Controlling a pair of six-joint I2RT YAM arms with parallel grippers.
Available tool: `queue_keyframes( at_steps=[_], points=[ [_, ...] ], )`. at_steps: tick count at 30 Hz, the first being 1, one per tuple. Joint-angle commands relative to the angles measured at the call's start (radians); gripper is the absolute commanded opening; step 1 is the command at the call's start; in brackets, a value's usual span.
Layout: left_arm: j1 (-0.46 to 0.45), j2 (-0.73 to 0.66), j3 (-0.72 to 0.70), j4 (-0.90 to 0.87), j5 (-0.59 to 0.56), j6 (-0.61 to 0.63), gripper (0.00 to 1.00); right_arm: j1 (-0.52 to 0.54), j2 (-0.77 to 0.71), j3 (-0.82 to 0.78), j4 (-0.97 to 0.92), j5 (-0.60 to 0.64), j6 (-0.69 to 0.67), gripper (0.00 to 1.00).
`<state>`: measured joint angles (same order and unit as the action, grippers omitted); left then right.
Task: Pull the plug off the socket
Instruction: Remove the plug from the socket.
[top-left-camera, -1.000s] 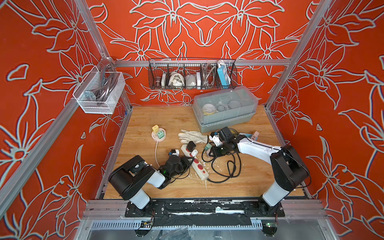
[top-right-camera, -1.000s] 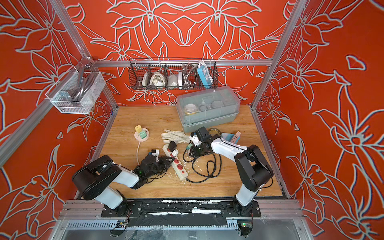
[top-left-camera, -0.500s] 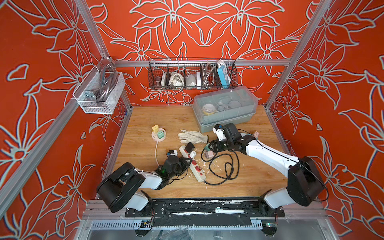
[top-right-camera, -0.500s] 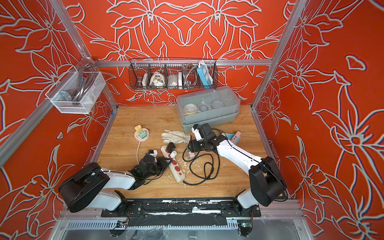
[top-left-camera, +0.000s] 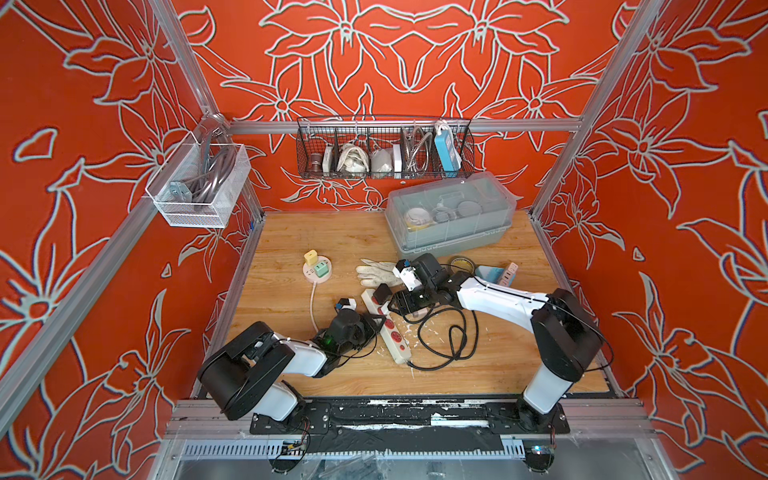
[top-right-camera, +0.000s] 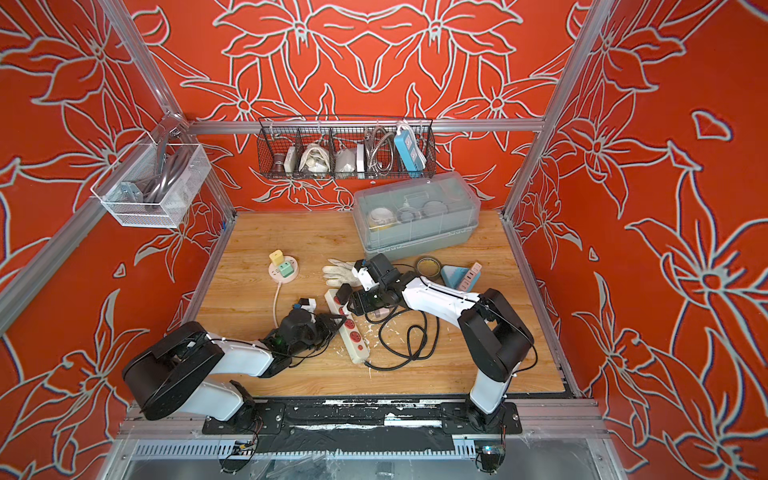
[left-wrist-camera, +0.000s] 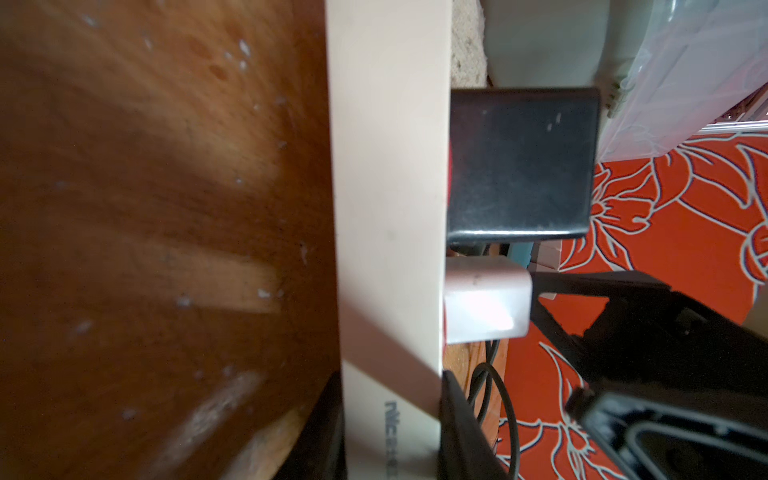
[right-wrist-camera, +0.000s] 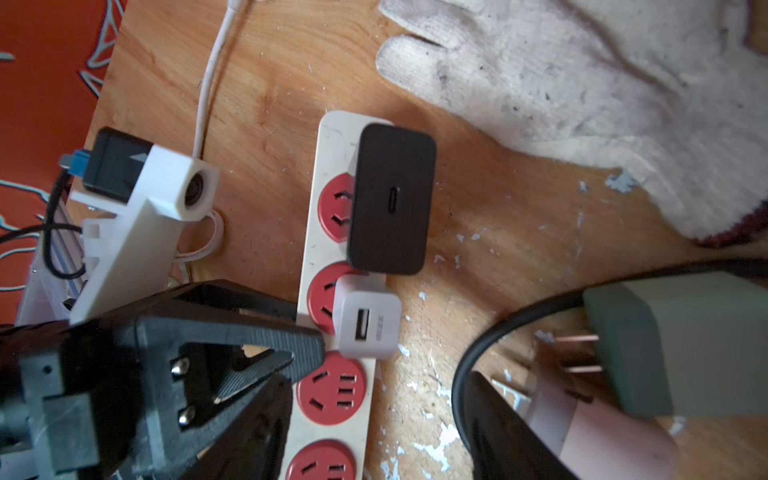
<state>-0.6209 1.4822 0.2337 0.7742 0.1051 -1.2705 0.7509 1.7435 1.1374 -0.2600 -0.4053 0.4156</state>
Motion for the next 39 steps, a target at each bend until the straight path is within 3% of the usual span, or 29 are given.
queue_keyframes(
  at_steps=[1, 9, 11, 14, 15, 25, 30, 32, 36, 39],
  points=[
    [-0.001, 0.072, -0.056, -0.323, -0.077, 0.080, 0.00, 0.008, 0.051, 0.046, 0.016, -0.030, 0.021, 0.64],
    [-0.002, 0.076, -0.055, -0.341, -0.091, 0.076, 0.00, 0.030, 0.141, 0.099, 0.025, -0.070, 0.023, 0.53],
    [-0.002, 0.079, -0.056, -0.348, -0.099, 0.072, 0.00, 0.033, 0.144, 0.105, 0.020, -0.079, 0.017, 0.40],
    [-0.002, 0.085, -0.054, -0.393, -0.122, 0.065, 0.00, 0.031, 0.116, 0.107, 0.003, -0.038, -0.008, 0.03],
    [-0.004, 0.086, -0.051, -0.418, -0.139, 0.064, 0.00, 0.029, 0.101, 0.116, -0.016, -0.020, -0.022, 0.00],
    [-0.009, 0.133, -0.061, -0.497, -0.225, 0.026, 0.00, -0.058, 0.080, 0.248, -0.132, -0.195, -0.081, 0.00],
    [-0.009, 0.175, -0.065, -0.475, -0.216, 0.020, 0.00, -0.093, 0.047, 0.110, 0.087, -0.281, 0.038, 0.00],
    [-0.009, 0.191, -0.061, -0.473, -0.221, 0.010, 0.00, -0.089, 0.038, 0.088, 0.116, -0.268, 0.047, 0.00],
    [-0.009, 0.224, -0.047, -0.462, -0.207, 0.006, 0.00, -0.057, -0.004, 0.094, 0.024, -0.151, -0.084, 0.00],
    [-0.009, 0.257, -0.047, -0.442, -0.207, 0.000, 0.00, -0.054, -0.057, 0.003, 0.097, -0.096, -0.144, 0.00]
  ],
)
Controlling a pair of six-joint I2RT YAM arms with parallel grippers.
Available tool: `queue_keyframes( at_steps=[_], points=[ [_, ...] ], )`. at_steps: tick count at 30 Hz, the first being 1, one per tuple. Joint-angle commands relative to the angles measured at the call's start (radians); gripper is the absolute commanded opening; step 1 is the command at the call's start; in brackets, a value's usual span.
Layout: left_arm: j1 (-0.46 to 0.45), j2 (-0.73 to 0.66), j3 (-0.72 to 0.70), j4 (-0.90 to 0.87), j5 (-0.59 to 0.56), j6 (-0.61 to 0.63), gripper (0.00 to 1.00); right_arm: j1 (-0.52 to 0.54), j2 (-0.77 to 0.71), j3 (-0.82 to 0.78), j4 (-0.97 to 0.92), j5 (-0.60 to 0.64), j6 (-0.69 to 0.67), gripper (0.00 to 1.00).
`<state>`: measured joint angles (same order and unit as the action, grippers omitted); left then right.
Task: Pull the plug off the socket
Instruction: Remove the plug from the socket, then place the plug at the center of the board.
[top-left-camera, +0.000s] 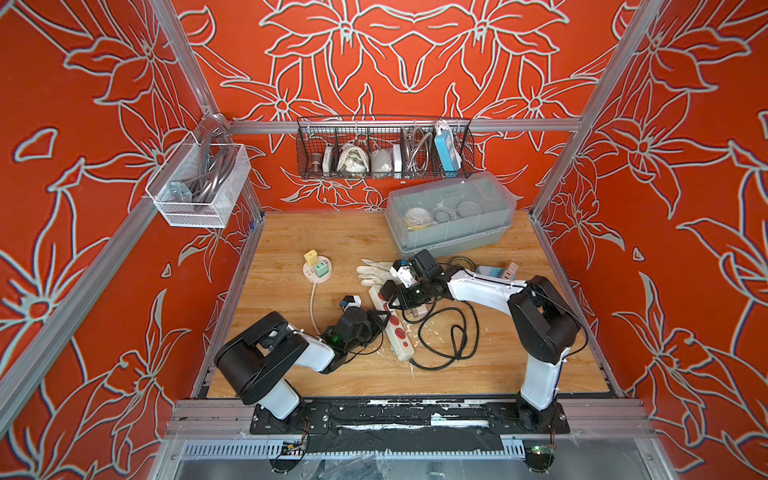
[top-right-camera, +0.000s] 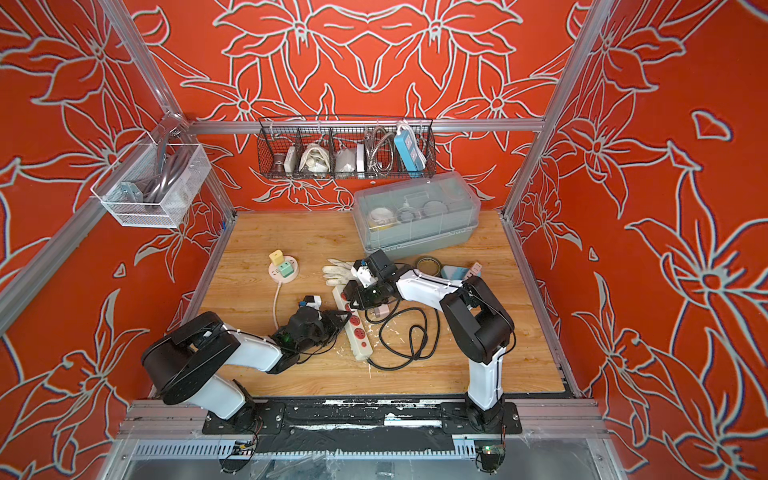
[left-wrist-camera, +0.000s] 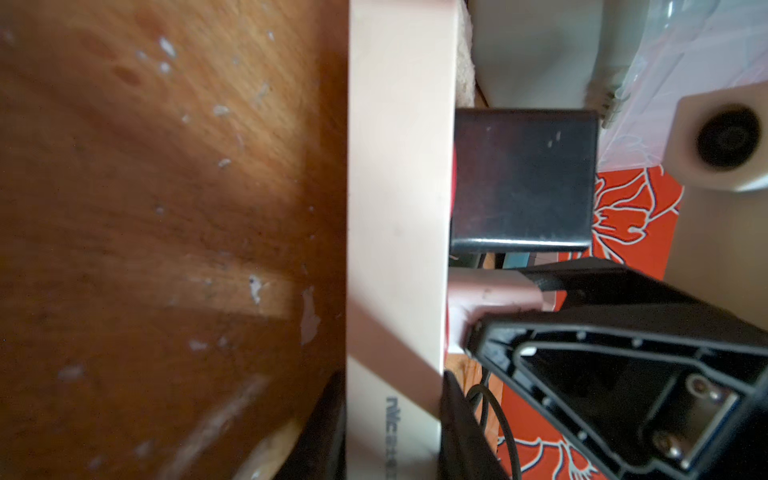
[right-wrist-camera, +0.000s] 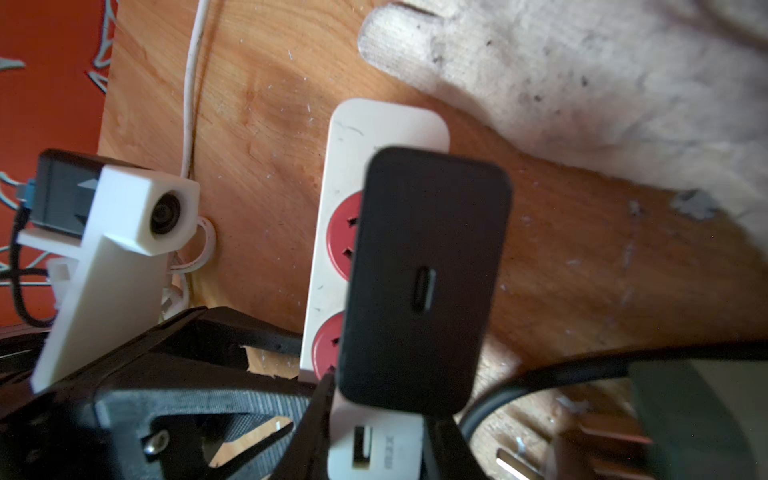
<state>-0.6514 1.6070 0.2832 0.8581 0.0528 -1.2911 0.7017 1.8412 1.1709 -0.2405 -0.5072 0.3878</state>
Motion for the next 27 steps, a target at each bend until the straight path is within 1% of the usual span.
queue_keyframes(
  at_steps=[1, 2, 4, 6, 7, 11, 12, 15, 16, 20, 24, 27],
  points=[
    [0.023, 0.148, -0.097, -0.515, -0.153, 0.021, 0.00, -0.007, -0.160, -0.048, 0.087, 0.031, -0.122, 0.00],
    [0.022, 0.162, -0.096, -0.503, -0.147, 0.021, 0.00, -0.016, -0.159, -0.041, 0.068, 0.032, -0.126, 0.00],
    [0.022, 0.195, -0.096, -0.479, -0.139, 0.015, 0.00, -0.047, -0.141, -0.014, 0.043, -0.044, -0.095, 0.00],
    [0.022, 0.212, -0.102, -0.453, -0.143, 0.014, 0.00, -0.076, -0.134, -0.008, 0.082, -0.147, -0.009, 0.00],
    [0.022, 0.206, -0.101, -0.470, -0.147, 0.012, 0.00, -0.086, -0.132, -0.007, 0.106, -0.193, 0.036, 0.00],
    [0.022, 0.172, -0.103, -0.504, -0.163, 0.021, 0.00, -0.095, -0.130, 0.003, 0.125, -0.246, 0.132, 0.00],
    [0.022, 0.163, -0.102, -0.515, -0.169, 0.022, 0.00, -0.085, -0.128, 0.012, 0.108, -0.234, 0.130, 0.00],
    [0.022, 0.154, -0.101, -0.521, -0.174, 0.025, 0.00, -0.011, -0.132, 0.068, -0.069, -0.071, -0.017, 0.00],
    [0.022, 0.154, -0.099, -0.522, -0.174, 0.026, 0.00, -0.002, -0.134, 0.068, -0.089, -0.045, -0.036, 0.00],
    [0.022, 0.167, -0.092, -0.501, -0.154, 0.039, 0.00, -0.021, -0.189, 0.023, -0.113, 0.057, -0.043, 0.00],
    [0.022, 0.160, -0.098, -0.481, -0.138, 0.050, 0.00, -0.045, -0.307, -0.069, -0.100, 0.125, -0.029, 0.00],
    [0.022, 0.139, -0.098, -0.476, -0.121, 0.064, 0.00, -0.086, -0.341, -0.132, -0.133, 0.156, -0.029, 0.00]
  ],
)
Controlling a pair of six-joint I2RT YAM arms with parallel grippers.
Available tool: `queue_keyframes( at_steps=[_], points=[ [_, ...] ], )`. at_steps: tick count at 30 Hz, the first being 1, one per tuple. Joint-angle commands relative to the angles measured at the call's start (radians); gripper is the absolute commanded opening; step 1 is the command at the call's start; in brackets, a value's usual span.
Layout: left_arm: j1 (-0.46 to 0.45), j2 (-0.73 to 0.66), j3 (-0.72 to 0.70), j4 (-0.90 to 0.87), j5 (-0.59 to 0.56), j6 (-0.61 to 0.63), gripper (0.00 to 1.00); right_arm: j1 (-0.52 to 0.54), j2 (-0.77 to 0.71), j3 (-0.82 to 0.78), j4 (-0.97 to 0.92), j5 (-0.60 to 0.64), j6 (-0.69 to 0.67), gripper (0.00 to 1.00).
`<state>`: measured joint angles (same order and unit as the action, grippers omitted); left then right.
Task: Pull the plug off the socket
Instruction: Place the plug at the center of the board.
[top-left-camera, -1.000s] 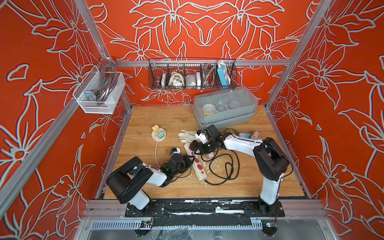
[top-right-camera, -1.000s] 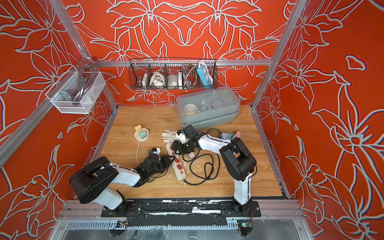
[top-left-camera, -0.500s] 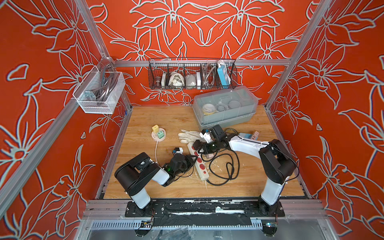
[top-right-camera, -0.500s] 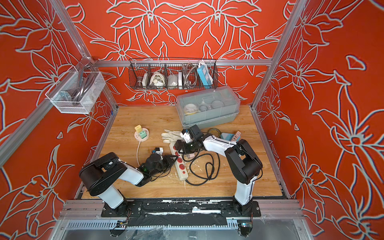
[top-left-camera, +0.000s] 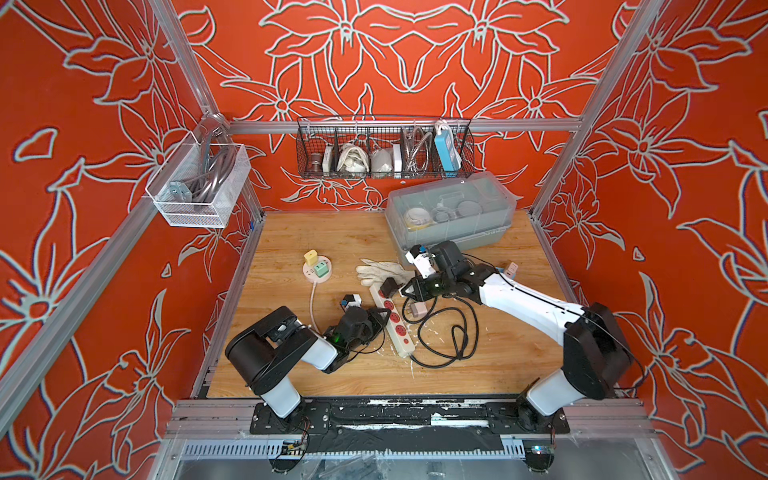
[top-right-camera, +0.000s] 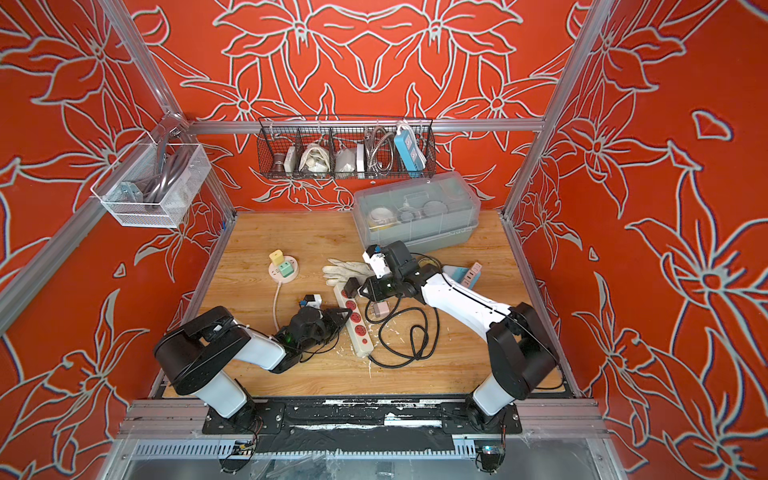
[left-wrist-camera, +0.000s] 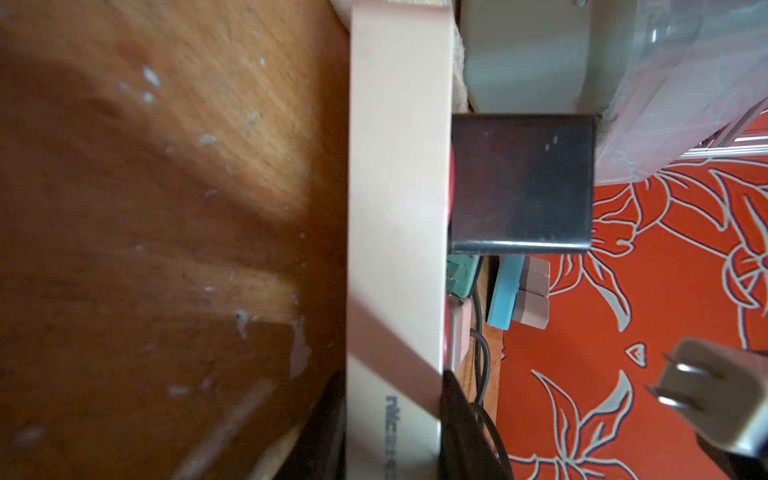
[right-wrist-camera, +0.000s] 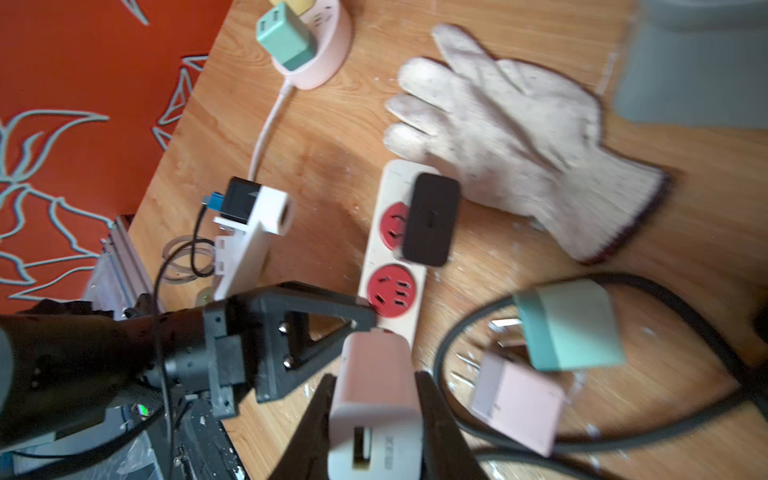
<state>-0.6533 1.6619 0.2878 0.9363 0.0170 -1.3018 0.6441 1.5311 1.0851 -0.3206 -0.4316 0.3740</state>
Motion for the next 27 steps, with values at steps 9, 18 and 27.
queue_keyframes(
  at_steps=[9, 18, 27],
  points=[
    [0.018, -0.013, -0.091, -0.574, -0.052, 0.116, 0.00, -0.134, -0.035, -0.187, -0.036, 0.052, 0.016, 0.17],
    [0.011, -0.061, -0.072, -0.619, -0.065, 0.133, 0.00, -0.138, -0.132, -0.353, 0.037, 0.034, 0.074, 0.27],
    [-0.008, -0.041, -0.060, -0.607, -0.066, 0.117, 0.00, -0.138, -0.158, -0.341, -0.015, 0.128, 0.081, 0.65]
  ],
)
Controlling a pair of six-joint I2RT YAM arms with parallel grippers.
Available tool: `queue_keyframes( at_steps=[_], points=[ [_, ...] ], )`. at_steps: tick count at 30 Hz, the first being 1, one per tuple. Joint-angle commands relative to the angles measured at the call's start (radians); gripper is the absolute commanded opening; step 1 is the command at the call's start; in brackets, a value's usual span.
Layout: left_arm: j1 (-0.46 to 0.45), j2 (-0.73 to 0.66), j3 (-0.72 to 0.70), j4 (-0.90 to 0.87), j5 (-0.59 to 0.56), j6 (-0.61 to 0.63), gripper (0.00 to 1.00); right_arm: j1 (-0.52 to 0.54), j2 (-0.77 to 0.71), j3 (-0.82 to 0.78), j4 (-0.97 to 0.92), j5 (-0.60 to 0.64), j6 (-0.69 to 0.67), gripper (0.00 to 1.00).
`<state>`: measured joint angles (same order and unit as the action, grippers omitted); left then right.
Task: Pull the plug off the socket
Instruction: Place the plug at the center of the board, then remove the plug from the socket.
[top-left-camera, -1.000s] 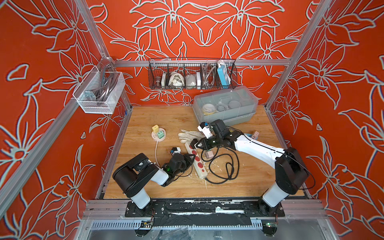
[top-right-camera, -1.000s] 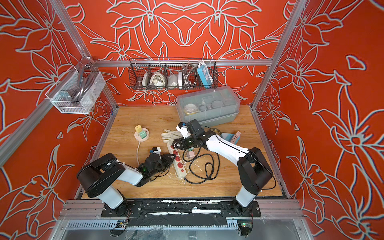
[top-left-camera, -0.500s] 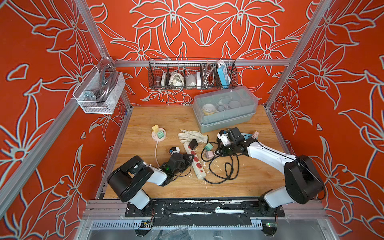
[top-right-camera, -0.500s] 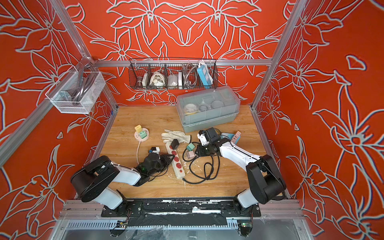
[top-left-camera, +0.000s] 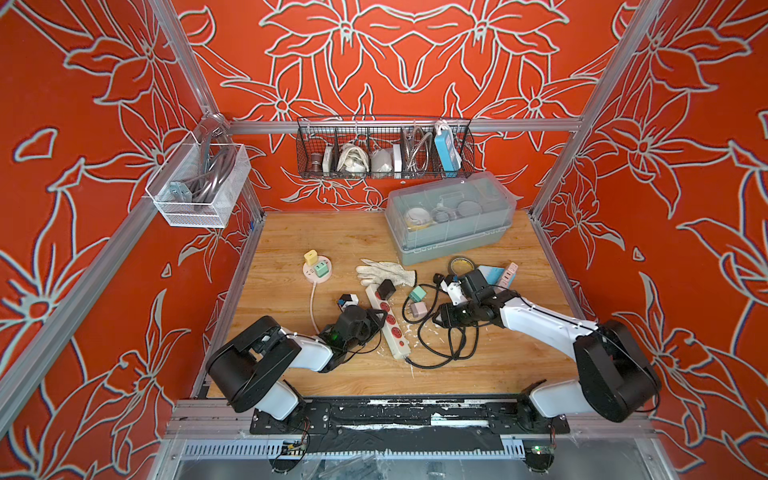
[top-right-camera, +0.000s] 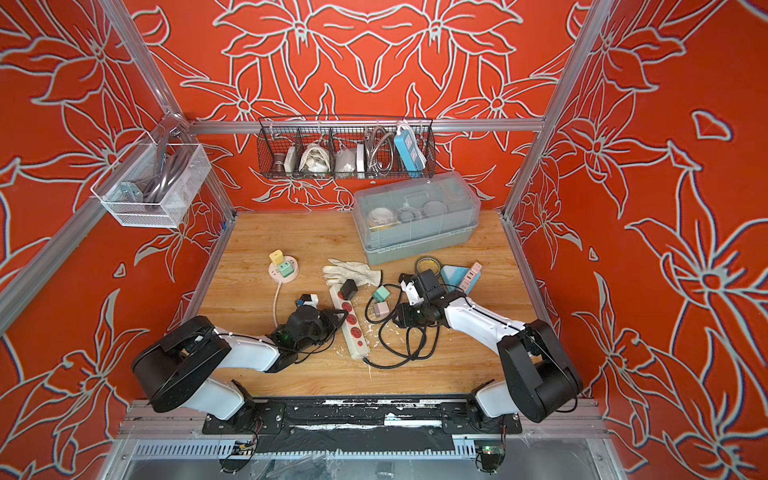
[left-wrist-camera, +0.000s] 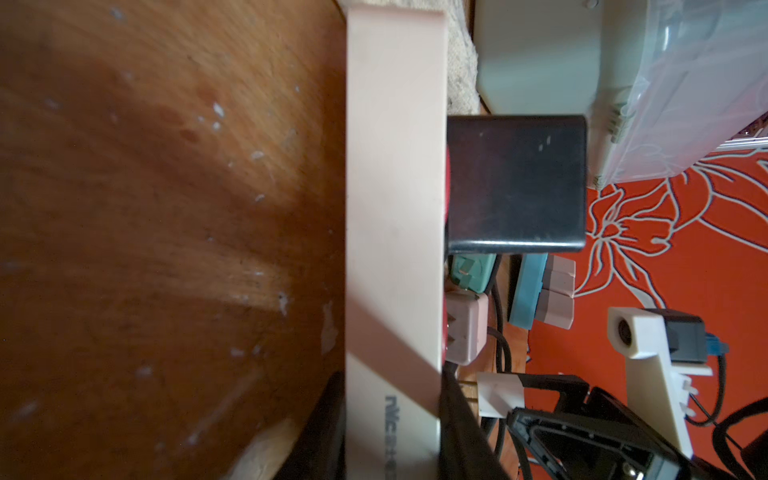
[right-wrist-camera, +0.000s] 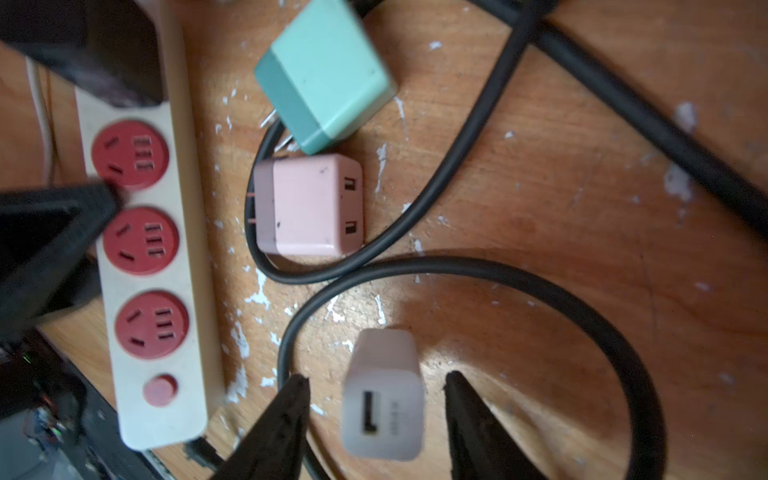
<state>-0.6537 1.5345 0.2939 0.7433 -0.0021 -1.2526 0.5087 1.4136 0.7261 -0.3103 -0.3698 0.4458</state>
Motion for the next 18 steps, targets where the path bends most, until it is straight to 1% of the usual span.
queue_keyframes(
  at_steps=[1, 5, 9, 14, 18],
  points=[
    [-0.009, 0.088, -0.065, -0.412, -0.047, 0.067, 0.00, -0.003, -0.052, 0.032, -0.040, 0.082, 0.009, 0.67],
    [-0.018, 0.088, -0.064, -0.414, -0.056, 0.060, 0.00, 0.014, -0.084, 0.101, -0.057, 0.112, 0.016, 0.68],
    [-0.024, 0.096, -0.061, -0.409, -0.061, 0.054, 0.00, 0.068, -0.046, 0.164, 0.020, 0.101, 0.012, 0.68],
    [-0.035, 0.106, -0.060, -0.405, -0.065, 0.047, 0.00, 0.154, 0.117, 0.318, 0.019, 0.102, -0.035, 0.69],
    [-0.039, 0.110, -0.062, -0.405, -0.070, 0.043, 0.00, 0.178, 0.213, 0.372, 0.102, 0.052, -0.044, 0.71]
  ],
)
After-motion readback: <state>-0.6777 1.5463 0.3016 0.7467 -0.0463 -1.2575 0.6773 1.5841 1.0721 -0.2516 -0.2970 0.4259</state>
